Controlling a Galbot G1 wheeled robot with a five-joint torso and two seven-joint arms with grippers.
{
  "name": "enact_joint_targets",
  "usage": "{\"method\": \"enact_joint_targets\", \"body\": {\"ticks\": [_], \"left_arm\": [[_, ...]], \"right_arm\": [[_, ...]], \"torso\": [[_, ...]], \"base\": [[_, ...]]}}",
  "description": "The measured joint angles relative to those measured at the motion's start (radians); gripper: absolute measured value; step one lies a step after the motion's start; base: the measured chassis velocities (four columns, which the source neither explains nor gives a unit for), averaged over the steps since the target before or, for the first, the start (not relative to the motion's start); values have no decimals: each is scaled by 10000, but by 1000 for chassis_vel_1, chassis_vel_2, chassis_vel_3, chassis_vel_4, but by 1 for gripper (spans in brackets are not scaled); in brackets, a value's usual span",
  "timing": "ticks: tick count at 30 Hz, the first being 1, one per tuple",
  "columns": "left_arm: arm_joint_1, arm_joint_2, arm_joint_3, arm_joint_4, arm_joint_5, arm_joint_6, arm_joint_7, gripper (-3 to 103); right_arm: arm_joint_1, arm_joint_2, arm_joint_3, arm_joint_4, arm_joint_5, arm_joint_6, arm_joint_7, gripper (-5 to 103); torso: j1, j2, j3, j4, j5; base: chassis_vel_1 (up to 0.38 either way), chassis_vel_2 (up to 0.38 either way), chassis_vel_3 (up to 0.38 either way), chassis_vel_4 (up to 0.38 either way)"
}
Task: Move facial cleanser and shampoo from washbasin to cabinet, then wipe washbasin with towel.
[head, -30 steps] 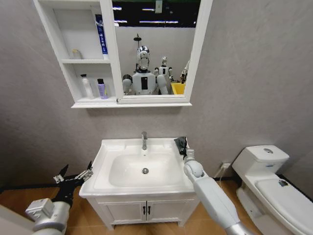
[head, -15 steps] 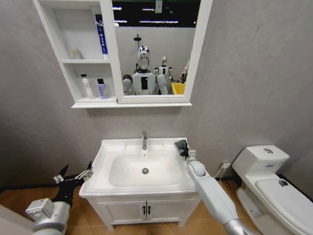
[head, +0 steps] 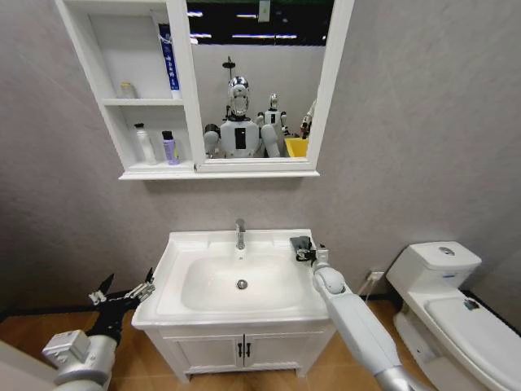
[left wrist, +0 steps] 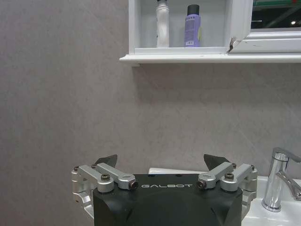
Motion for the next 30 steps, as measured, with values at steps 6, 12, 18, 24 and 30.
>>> {"method": "enact_joint_targets", "body": {"ticks": [6,12,18,24,30], "left_arm": [[-1,0,0,0,0,0,-1,100],[0,0,-1,0,1,1,0,100],[0,0,-1,1,1,1,2,100],[0,0,-1,1,0,1,-1,100],[0,1,0,2,0,0,-1,100]], "right_arm": [[-257,-179,185,186,-537,755,-378,100],[-1101,-634,477,1734,-477,764,-109,100],[-2828,-1017,1106,4346,-117,-28,363,100],[-6252,-426,1846,8130,-455,-314,1218,100],[-7814,278,1760,9322,-1145,-142,1362,100]], "torso": [[0,0,0,1,2],[0,0,0,0,0],[0,1,-2,0,-1],[-1,2,-2,0,0],[-2,3,-2,-3,-2]], "base": [[0,0,0,0],[0,0,0,0],[0,0,0,0],[0,0,0,0],[0,0,0,0]]}}
